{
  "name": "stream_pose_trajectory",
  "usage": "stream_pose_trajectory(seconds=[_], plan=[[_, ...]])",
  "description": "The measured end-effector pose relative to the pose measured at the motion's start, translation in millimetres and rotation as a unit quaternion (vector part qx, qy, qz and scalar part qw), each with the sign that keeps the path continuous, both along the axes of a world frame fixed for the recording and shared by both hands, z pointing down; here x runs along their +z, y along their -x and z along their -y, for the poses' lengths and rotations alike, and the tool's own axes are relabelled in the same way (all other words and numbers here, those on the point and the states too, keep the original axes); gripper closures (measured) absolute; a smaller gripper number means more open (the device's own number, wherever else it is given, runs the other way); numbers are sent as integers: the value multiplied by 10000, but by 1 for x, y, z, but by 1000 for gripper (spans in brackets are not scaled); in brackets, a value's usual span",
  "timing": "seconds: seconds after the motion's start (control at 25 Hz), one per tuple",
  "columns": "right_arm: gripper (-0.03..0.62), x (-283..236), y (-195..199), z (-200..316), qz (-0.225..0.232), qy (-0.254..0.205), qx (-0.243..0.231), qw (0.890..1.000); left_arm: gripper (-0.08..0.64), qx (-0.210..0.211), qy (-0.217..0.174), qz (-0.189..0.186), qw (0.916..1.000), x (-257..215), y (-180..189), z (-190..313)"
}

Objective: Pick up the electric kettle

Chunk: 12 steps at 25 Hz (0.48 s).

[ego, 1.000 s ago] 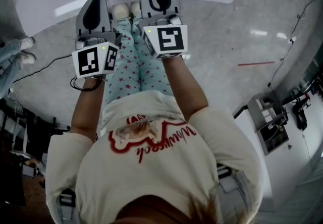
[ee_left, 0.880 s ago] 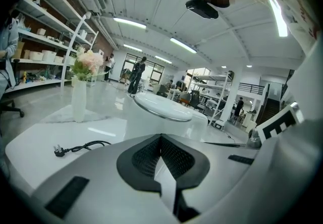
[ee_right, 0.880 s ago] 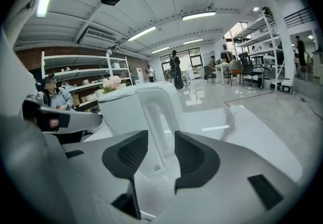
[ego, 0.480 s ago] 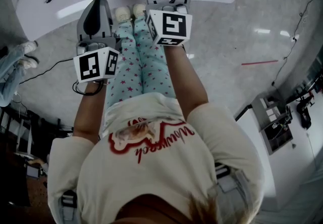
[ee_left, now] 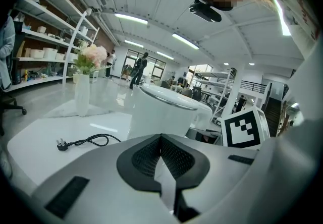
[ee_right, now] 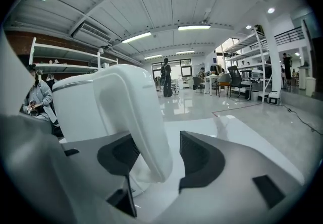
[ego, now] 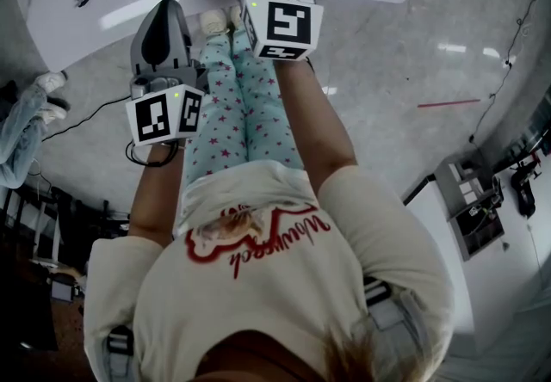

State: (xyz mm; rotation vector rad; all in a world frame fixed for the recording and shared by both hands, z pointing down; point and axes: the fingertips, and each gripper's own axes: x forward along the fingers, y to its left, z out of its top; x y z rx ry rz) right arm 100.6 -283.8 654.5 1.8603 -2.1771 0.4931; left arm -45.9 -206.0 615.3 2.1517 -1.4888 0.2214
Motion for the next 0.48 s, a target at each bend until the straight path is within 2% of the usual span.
stream_pose_trajectory(seconds=[0.48], plan=[[365, -5, 0, 32, -322, -308, 48, 9990, 561, 12, 33, -17, 10000, 5, -1, 1]])
